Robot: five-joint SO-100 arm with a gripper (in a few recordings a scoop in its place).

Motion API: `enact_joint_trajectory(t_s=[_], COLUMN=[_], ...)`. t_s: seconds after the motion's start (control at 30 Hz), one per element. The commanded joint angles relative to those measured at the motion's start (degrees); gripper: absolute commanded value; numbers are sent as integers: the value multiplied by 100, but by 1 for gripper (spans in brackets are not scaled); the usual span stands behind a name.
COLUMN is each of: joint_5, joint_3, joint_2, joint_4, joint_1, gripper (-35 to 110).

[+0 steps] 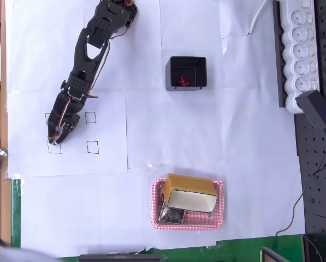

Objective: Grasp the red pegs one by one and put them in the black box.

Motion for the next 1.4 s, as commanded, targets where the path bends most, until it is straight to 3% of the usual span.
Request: enact_joint_trajectory(t_s=[0.0,0.43,1.37], joint_5=[18,229,650], joint_3=[44,-1846,-2435], joint_2=[-185,-1002,-1362], joint_4=[35,-853,-686], joint_1=[35,132,281], gripper=[12,14,10])
